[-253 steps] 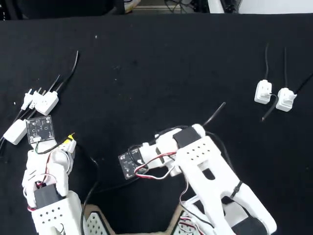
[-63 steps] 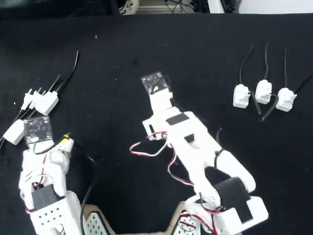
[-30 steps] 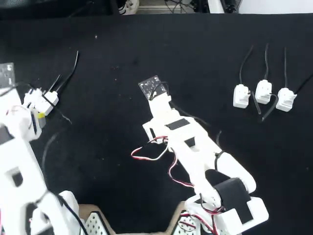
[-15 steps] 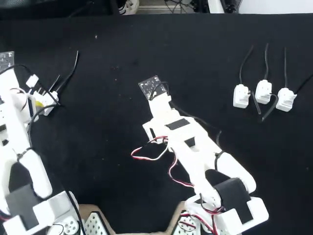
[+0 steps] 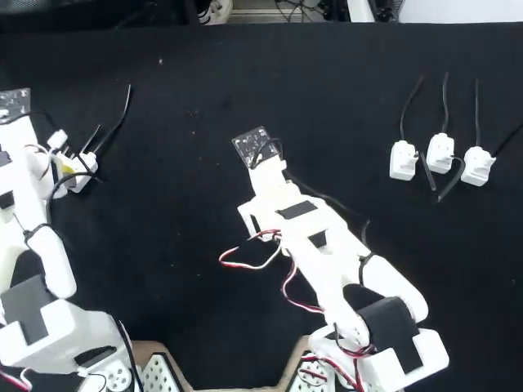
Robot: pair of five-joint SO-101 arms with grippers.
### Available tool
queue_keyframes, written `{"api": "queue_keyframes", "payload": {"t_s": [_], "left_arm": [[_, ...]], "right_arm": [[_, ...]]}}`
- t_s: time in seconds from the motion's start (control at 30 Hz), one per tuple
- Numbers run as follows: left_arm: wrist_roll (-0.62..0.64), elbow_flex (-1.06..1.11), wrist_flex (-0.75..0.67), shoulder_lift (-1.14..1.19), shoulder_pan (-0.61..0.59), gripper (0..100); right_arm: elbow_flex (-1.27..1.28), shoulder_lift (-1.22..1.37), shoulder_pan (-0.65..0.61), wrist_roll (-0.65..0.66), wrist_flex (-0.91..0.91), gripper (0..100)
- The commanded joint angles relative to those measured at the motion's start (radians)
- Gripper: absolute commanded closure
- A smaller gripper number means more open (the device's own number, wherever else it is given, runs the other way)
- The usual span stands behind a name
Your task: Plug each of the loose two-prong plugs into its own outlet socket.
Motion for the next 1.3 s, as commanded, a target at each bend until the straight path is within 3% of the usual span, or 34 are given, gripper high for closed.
{"api": "queue_keyframes", "payload": {"t_s": [0.0, 0.6, 0.77, 0.93, 1.27], "left_arm": [[-0.006, -0.108, -0.003, 0.020, 0.001, 75], [-0.009, -0.469, 0.258, 0.233, 0.002, 75], [-0.118, -0.572, 0.354, 0.330, 0.004, 75], [-0.181, -0.628, 0.358, 0.419, 0.004, 75], [-0.183, -0.725, 0.367, 0.502, -0.004, 76]], "right_arm": [[-0.001, -0.047, -0.006, 0.009, -0.021, 85.5], [0.001, -0.047, -0.006, 0.009, -0.026, 85.4], [0.001, -0.047, -0.006, 0.009, -0.026, 85.4], [0.001, -0.047, -0.006, 0.009, -0.026, 85.4], [-0.001, -0.047, -0.006, 0.009, -0.026, 85.4]]}}
